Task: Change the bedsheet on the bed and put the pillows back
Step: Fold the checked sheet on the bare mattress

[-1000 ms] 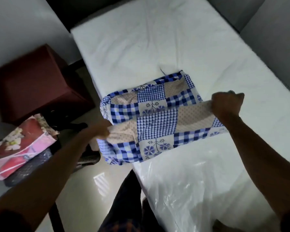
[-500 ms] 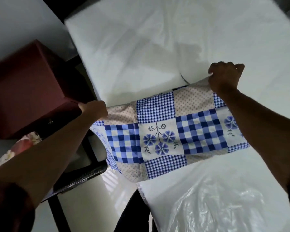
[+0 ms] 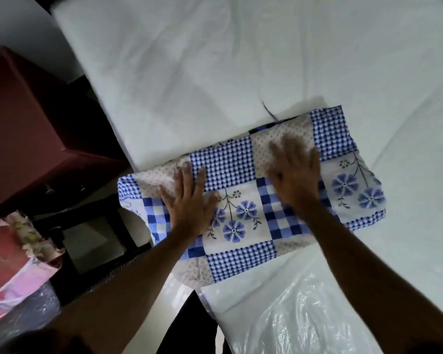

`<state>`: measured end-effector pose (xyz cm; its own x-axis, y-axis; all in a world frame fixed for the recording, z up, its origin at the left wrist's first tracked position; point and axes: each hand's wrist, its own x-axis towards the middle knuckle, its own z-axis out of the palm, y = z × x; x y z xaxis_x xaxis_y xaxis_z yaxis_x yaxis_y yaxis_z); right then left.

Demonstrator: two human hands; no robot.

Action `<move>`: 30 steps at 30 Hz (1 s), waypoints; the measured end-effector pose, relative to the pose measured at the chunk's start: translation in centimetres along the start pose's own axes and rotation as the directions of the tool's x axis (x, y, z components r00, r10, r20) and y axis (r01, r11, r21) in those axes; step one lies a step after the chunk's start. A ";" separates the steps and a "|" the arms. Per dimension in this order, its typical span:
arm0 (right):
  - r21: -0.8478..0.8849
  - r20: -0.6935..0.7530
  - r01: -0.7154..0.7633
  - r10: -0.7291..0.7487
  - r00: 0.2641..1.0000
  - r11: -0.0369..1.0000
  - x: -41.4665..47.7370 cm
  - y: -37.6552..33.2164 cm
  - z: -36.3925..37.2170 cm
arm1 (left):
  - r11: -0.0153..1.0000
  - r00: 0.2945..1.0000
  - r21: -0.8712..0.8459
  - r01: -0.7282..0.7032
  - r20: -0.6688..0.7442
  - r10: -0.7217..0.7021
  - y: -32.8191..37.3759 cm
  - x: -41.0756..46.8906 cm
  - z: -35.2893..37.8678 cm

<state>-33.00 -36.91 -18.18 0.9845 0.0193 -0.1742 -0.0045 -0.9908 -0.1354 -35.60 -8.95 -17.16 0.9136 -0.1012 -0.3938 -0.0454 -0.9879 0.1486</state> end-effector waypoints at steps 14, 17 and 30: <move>0.440 -0.379 -0.492 0.652 0.656 0.751 -8.3 4.9 -3.6 | 0.974 0.973 0.045 -0.224 -0.045 0.226 8.0 -3.8 0.4; 0.683 -0.199 -0.565 0.862 0.467 0.463 -13.8 3.2 -1.4 | 0.955 0.956 0.042 -0.292 -0.004 0.293 11.2 -5.0 2.2; 0.934 0.348 -0.257 0.796 0.495 -0.249 -12.5 9.2 -1.1 | 0.957 0.964 0.123 -0.265 0.007 0.266 13.1 -3.2 5.0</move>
<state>-45.14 -46.39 -16.17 0.4231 -0.7323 -0.5336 -0.4151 0.3669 -0.8325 -41.19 -22.18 -18.51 0.8657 -0.3609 -0.3468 -0.3347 -0.9326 0.1350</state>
